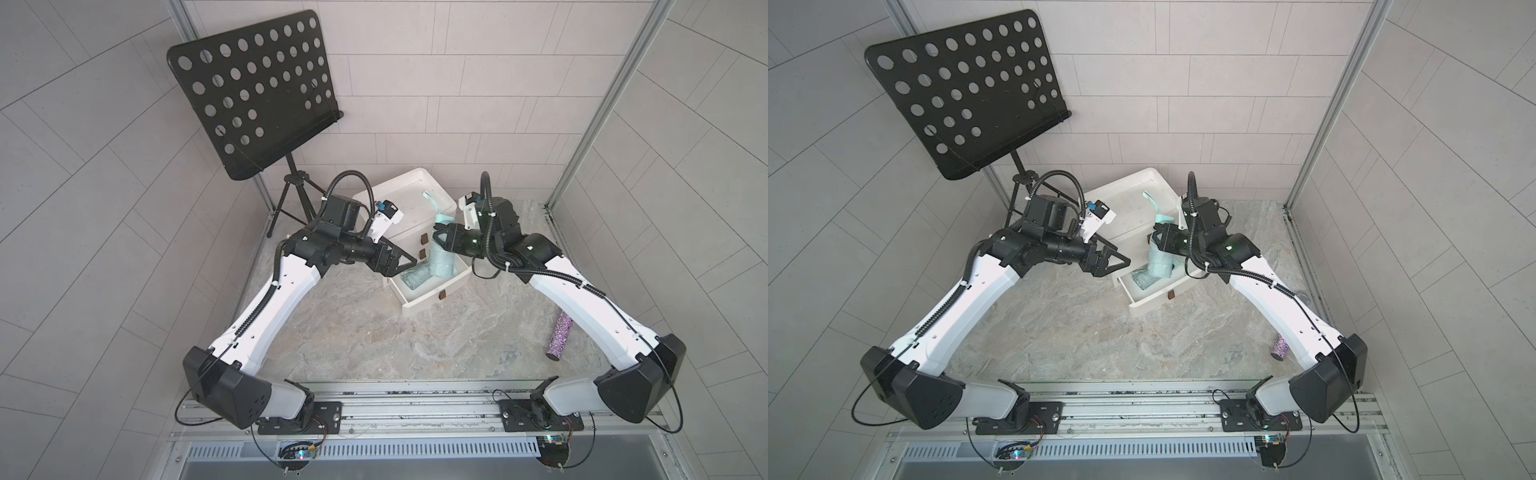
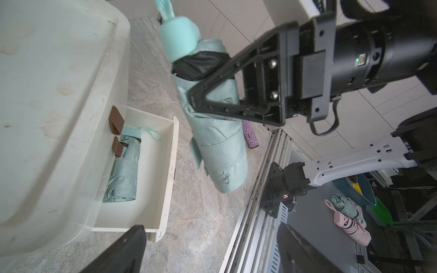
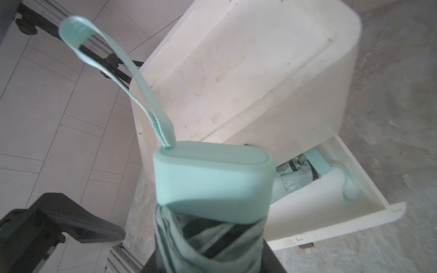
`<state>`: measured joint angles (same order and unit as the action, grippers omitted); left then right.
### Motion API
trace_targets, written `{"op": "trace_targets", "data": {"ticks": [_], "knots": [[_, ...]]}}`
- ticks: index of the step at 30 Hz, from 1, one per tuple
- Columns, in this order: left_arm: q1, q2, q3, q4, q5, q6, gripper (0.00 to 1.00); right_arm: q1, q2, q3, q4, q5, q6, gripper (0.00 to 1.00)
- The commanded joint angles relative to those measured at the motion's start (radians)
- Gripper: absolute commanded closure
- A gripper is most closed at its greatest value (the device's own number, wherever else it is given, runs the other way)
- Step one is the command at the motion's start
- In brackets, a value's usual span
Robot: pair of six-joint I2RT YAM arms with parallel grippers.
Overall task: Place the umbrella in the drawer by color
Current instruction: Pick up the umbrella from the center of the board.
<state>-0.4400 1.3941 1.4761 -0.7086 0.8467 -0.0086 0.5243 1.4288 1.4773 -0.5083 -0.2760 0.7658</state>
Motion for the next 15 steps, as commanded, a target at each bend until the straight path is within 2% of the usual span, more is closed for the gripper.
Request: {"op": "trace_targets", "data": {"ticks": [1,15], "knots": [[-0.009,-0.030,-0.033,0.050,0.033,-0.022,0.06,0.026,0.012,0.052,0.137,-0.043,0.080,0.67],[-0.028,-0.020,-0.082,0.153,0.006,-0.069,0.06,0.092,0.053,0.096,0.214,-0.103,0.158,0.68]]}}
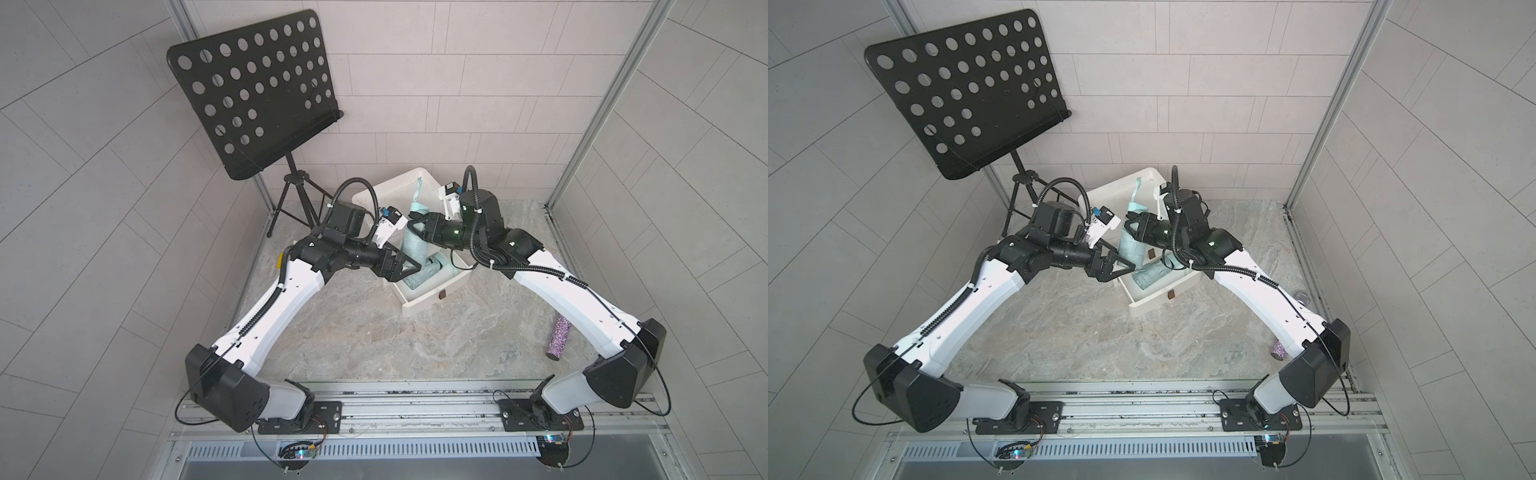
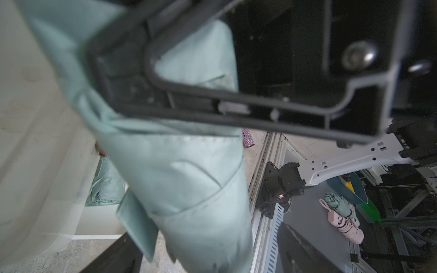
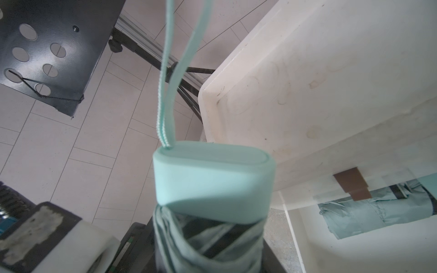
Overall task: Place the umbrella in the drawer by color
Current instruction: Pick up the umbrella from the center of the board.
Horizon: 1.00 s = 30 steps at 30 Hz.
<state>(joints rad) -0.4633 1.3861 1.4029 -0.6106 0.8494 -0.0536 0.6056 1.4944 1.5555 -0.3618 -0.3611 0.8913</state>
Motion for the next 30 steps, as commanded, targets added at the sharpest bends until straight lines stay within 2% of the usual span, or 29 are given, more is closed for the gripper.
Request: {"op": "trace_targets", "data": {"ticks": [1,6,8,9,15,20,22,24,25,27,28,30], "knots": [[-0.004,-0.010,-0.008,0.063,0.005,-0.030,0.06,0.014,-0.015,0.013,0.074,-0.018,0.036,0.68],[-0.004,-0.006,-0.013,0.097,0.019,-0.054,0.07,0.020,-0.023,-0.014,0.099,-0.023,0.049,0.68],[-0.004,0.001,-0.014,0.103,0.025,-0.057,0.12,0.020,-0.028,-0.030,0.115,-0.026,0.059,0.68],[-0.004,0.005,-0.015,0.104,0.029,-0.058,0.15,0.020,-0.028,-0.036,0.124,-0.031,0.066,0.68],[-0.005,0.030,-0.017,0.096,0.070,-0.054,0.51,0.020,-0.032,-0.065,0.160,-0.048,0.087,0.68],[-0.005,0.034,-0.016,0.076,0.079,-0.036,0.64,0.018,-0.033,-0.063,0.164,-0.066,0.088,0.66],[-0.004,0.036,-0.004,0.050,0.086,-0.014,0.68,0.011,-0.035,-0.063,0.152,-0.080,0.076,0.58],[0.002,0.036,0.015,0.008,0.097,0.013,0.69,-0.007,-0.048,-0.067,0.125,-0.099,0.052,0.37],[0.008,0.034,0.023,-0.011,0.114,0.028,0.69,-0.022,-0.057,-0.070,0.111,-0.120,0.033,0.31],[0.022,0.035,0.033,-0.034,0.149,0.040,0.70,-0.057,-0.076,-0.063,0.068,-0.178,-0.018,0.26],[0.032,0.036,0.047,-0.063,0.168,0.058,0.70,-0.085,-0.089,-0.059,0.038,-0.214,-0.049,0.21],[0.047,0.047,0.093,-0.151,0.207,0.117,0.70,-0.140,-0.116,-0.062,-0.005,-0.277,-0.093,0.19]]}}
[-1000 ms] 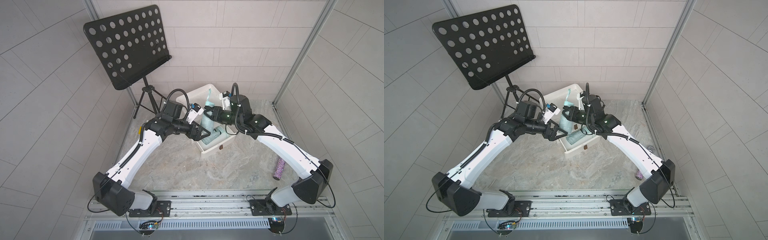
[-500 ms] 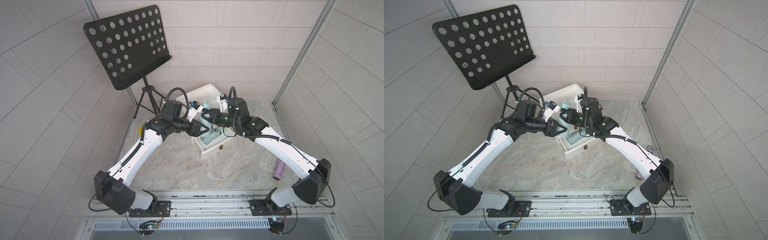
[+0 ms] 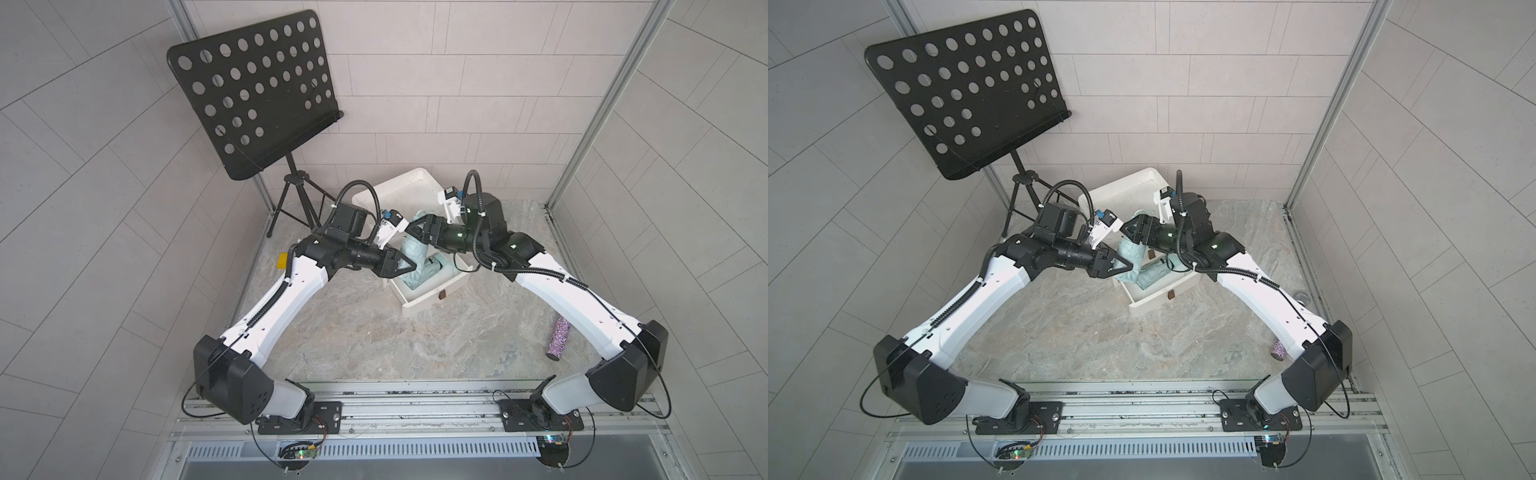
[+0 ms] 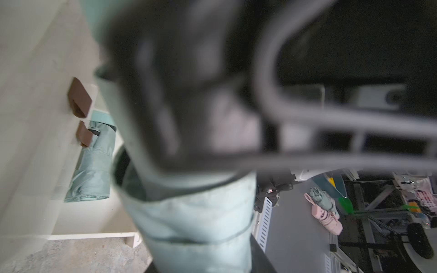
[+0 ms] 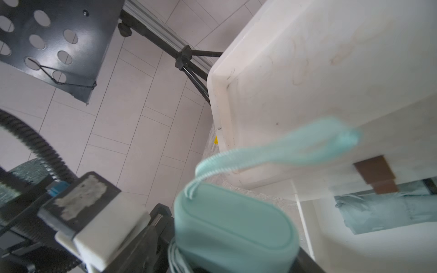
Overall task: Place the umbrella in the drawer by color
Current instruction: Pick up the umbrella from the center of the board.
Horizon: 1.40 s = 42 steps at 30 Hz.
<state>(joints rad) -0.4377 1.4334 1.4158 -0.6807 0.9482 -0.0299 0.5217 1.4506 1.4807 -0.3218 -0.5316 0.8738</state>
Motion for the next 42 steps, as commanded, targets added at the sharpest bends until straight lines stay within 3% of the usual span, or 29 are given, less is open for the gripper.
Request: {"op": "trace_targets", "data": {"ticks": [1,6,10,15,33,42], "knots": [[0.029,0.008,0.109,-0.139,0.128,0.130,0.70,-0.086,-0.091,0.005,-0.062,-0.144,-0.095,0.19],[0.043,0.038,0.238,-0.383,0.181,0.303,0.70,-0.189,-0.155,-0.042,-0.100,-0.301,-0.162,0.18],[0.043,0.057,0.297,-0.515,0.215,0.398,0.70,-0.193,-0.191,-0.102,-0.014,-0.449,-0.161,0.18],[0.043,0.082,0.338,-0.621,0.244,0.479,0.70,-0.180,-0.238,-0.177,0.100,-0.513,-0.125,0.18],[0.042,0.099,0.329,-0.631,0.285,0.487,0.70,-0.054,-0.139,-0.173,0.206,-0.511,-0.129,0.20],[0.042,0.102,0.325,-0.631,0.299,0.487,0.69,-0.023,-0.084,-0.152,0.271,-0.504,-0.107,0.28]]}}
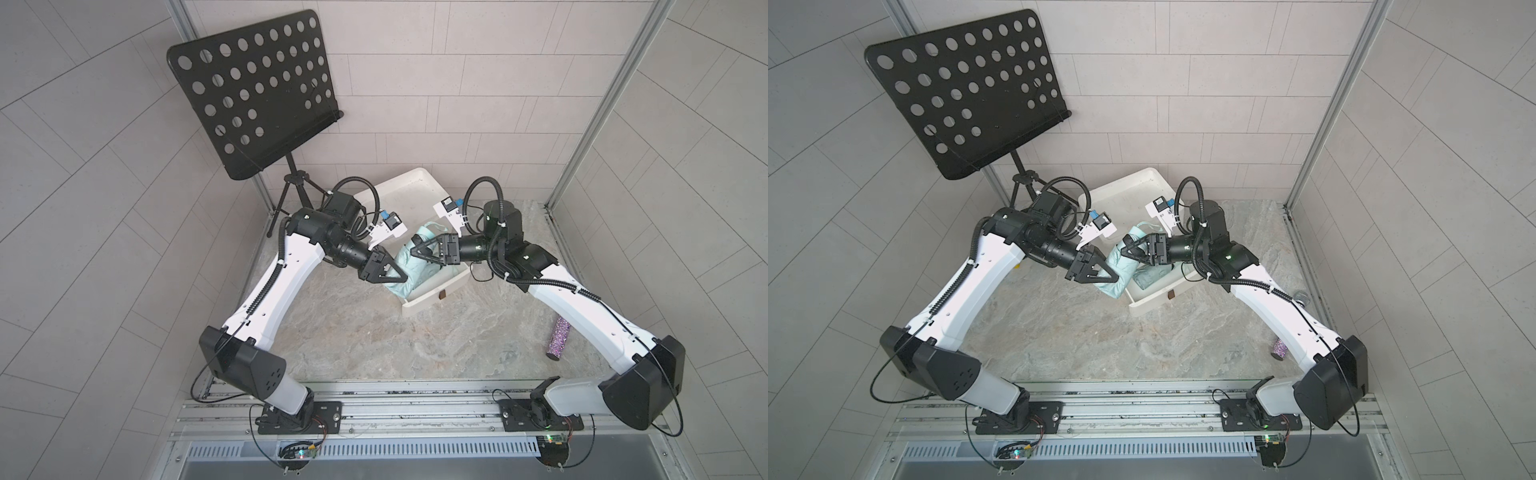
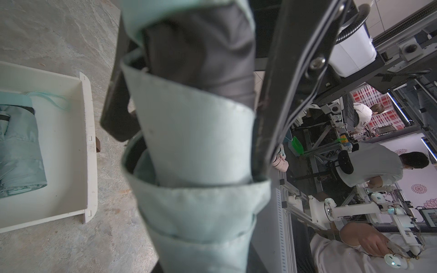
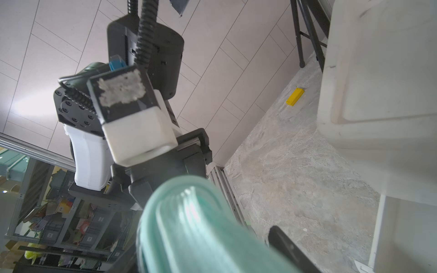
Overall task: Place the umbrella in the drawer by color
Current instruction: Pick up the umbrella from the center of the board.
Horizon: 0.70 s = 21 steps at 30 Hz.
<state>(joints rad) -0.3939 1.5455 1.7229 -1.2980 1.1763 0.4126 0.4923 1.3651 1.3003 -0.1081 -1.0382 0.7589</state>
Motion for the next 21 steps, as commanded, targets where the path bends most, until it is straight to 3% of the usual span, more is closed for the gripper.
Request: {"op": "trace_targets", "data": {"ticks": [1,9,17,21], "knots": [[-0.002,-0.010,0.018,-0.014,0.071,0.045,0.69,0.008,0.003,0.027,0.062,0.003,0.010,0.31],[-0.003,0.000,0.021,-0.013,0.082,0.040,0.67,0.012,0.006,-0.006,0.108,-0.001,0.033,0.62],[0.003,-0.011,0.009,0.052,0.054,-0.018,0.27,0.007,-0.016,-0.039,0.127,0.017,0.044,0.72],[0.038,-0.035,-0.020,0.151,0.020,-0.109,0.22,-0.039,-0.055,-0.051,0.081,0.054,0.032,0.72]]}}
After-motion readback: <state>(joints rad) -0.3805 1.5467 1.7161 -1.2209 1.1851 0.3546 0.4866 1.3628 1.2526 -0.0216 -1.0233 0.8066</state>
